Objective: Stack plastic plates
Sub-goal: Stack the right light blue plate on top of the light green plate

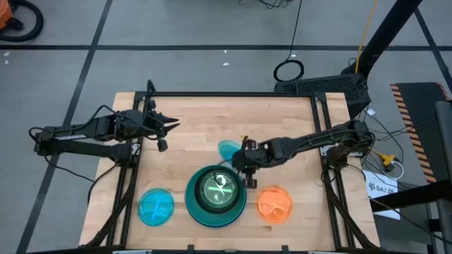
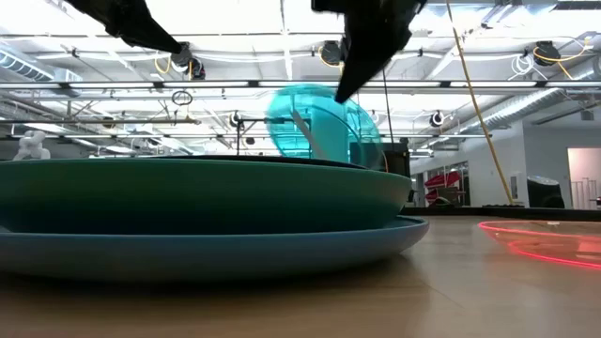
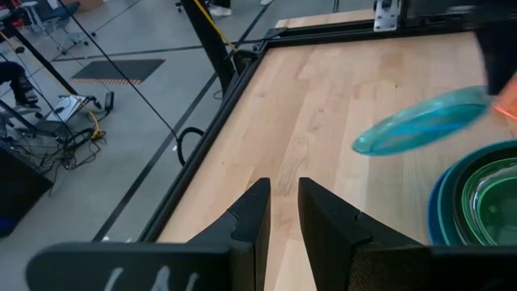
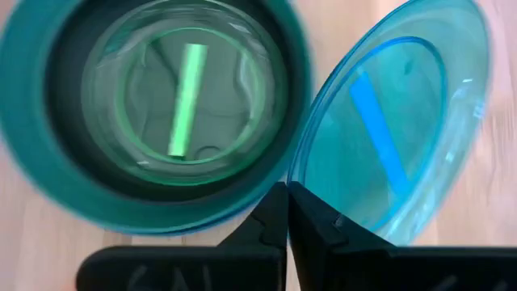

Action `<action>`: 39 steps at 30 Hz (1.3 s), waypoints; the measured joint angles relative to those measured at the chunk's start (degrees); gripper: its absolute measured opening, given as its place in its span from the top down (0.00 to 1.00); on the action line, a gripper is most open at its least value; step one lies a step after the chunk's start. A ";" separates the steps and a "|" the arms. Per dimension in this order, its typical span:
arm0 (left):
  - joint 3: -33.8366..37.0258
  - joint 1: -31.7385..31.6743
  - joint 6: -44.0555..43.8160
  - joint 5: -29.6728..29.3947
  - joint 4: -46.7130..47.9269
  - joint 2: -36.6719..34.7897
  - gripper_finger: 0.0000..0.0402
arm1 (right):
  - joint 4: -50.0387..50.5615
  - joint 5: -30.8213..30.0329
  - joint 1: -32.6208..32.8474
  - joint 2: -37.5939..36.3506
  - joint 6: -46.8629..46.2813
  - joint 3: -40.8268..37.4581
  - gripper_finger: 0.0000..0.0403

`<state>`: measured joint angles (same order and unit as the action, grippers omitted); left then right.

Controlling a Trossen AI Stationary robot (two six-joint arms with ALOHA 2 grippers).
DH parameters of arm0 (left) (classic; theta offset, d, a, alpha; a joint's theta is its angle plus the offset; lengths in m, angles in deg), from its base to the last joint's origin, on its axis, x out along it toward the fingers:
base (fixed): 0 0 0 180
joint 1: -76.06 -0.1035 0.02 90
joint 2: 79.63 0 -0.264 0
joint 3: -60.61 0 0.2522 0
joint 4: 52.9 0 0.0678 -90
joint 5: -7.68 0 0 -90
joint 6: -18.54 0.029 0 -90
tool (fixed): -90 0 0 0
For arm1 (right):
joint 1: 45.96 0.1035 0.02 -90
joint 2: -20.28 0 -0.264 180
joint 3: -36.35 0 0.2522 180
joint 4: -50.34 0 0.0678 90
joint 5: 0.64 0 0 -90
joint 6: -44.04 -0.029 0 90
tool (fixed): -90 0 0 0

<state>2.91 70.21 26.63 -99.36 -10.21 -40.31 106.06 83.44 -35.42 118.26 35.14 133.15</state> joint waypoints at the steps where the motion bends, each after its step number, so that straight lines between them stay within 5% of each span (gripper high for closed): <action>1: 0.00 0.00 -0.01 0.00 0.00 -0.01 0.82 | -0.71 0.06 0.76 0.00 3.58 0.00 1.00; 12: -0.04 0.00 -0.67 0.00 -0.43 -0.01 0.82 | -1.47 -0.02 7.88 0.11 37.16 0.00 1.00; 39: -0.04 0.00 -0.90 0.01 -0.09 0.01 0.82 | -6.13 -4.51 12.70 8.01 47.15 0.04 1.00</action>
<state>2.87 70.21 25.73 -99.35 -10.30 -40.29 99.93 78.93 -22.72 126.27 82.29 133.20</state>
